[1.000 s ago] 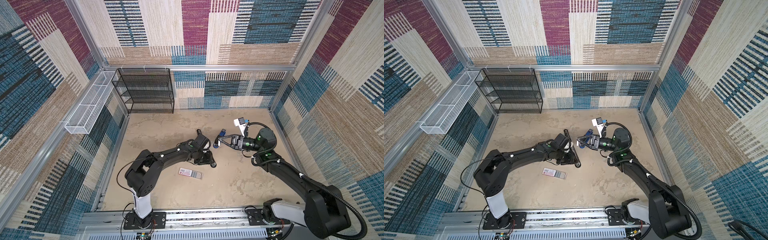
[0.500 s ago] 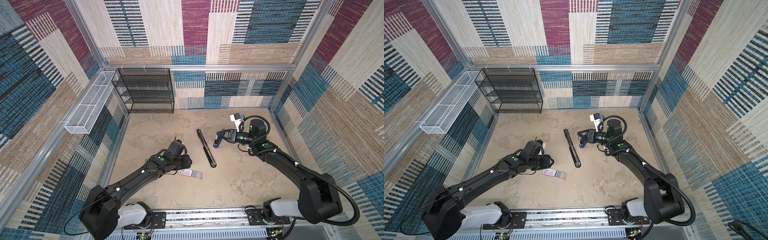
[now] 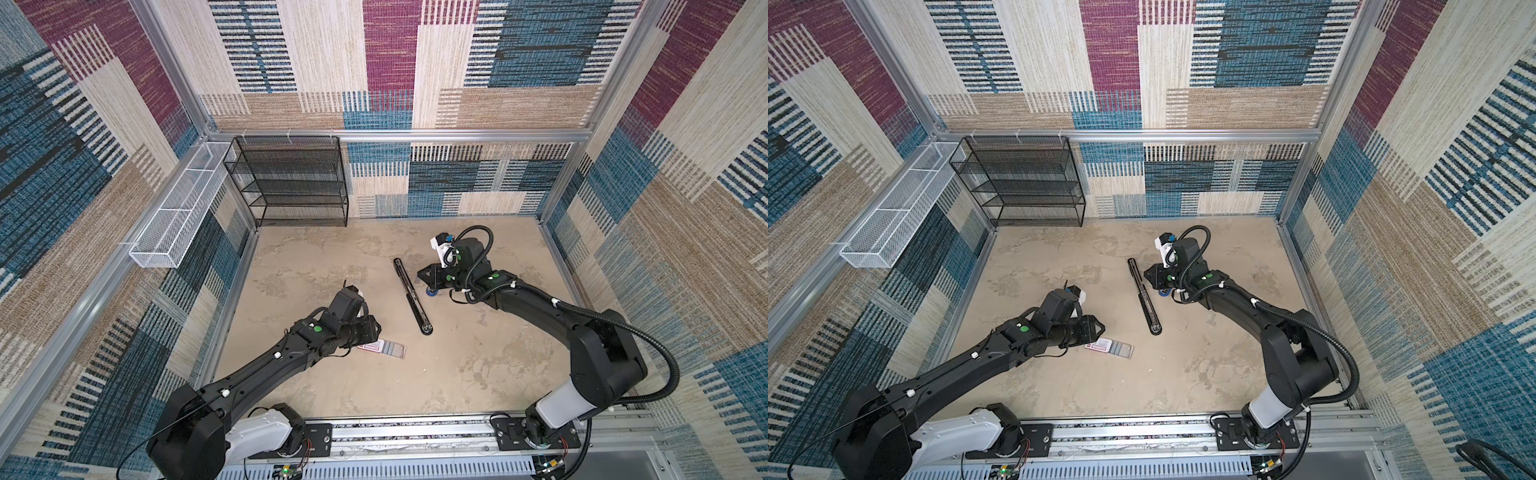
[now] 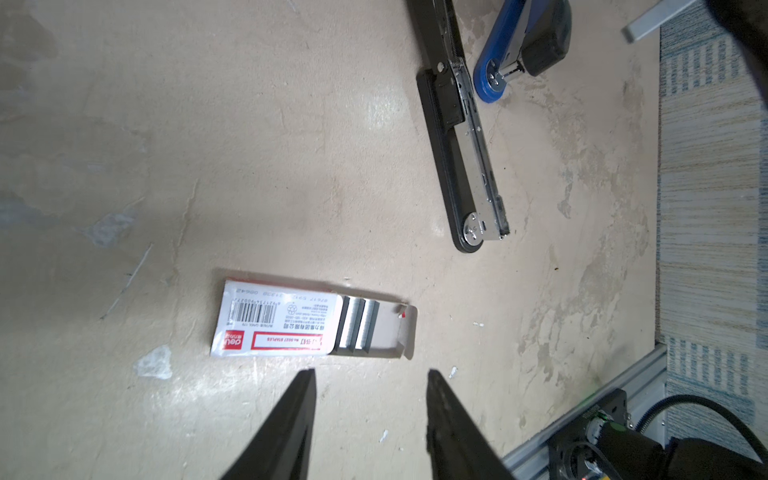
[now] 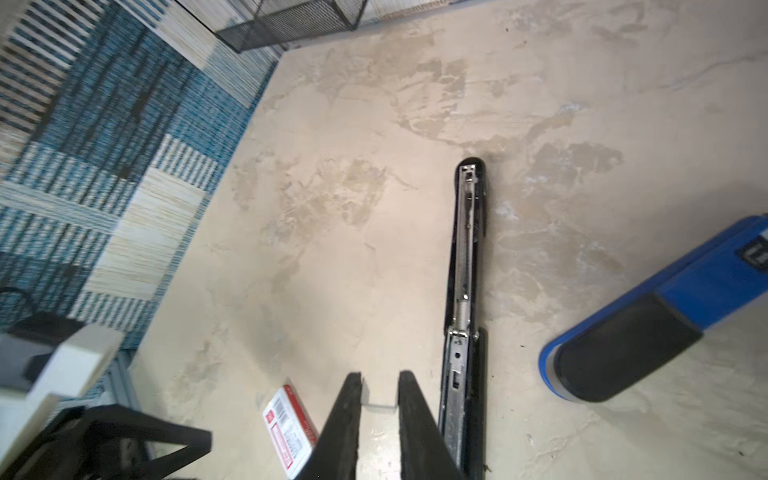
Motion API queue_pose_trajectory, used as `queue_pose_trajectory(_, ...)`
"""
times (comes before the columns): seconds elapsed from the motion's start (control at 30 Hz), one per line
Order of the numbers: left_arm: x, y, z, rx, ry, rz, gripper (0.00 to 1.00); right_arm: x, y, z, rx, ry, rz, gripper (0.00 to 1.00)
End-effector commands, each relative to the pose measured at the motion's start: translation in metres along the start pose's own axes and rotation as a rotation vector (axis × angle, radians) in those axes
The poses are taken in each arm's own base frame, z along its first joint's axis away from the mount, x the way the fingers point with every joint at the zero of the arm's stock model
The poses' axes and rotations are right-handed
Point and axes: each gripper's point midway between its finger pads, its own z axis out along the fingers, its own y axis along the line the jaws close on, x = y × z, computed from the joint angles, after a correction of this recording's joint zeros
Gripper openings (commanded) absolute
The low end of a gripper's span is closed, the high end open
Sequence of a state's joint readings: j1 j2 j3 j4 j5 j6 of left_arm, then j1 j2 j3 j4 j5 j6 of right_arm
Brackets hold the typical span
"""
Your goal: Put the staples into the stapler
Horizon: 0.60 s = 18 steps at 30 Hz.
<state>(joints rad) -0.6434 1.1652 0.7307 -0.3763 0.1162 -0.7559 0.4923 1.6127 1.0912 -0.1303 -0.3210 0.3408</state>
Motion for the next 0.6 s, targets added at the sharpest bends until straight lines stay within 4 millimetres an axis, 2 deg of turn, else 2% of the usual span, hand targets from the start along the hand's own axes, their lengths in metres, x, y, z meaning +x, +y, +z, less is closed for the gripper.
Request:
queue_pose_trajectory(0.0, -0.003, -0.008, -0.001, 0.042, -0.013, -0.011, 0.47, 0.005, -0.016, 0.009, 0.135, 0.016, -0.05, 0.2)
queue_pose_trajectory(0.2, -0.002, -0.007, 0.001, 0.037, -0.006, -0.014, 0.47, 0.02, -0.021, 0.025, 0.222, 0.071, -0.092, 0.2)
queue_pose_trajectory(0.57, 0.001, -0.007, 0.006, 0.046, 0.012, -0.025, 0.46, 0.027, -0.025, 0.026, 0.284, 0.135, -0.127, 0.2)
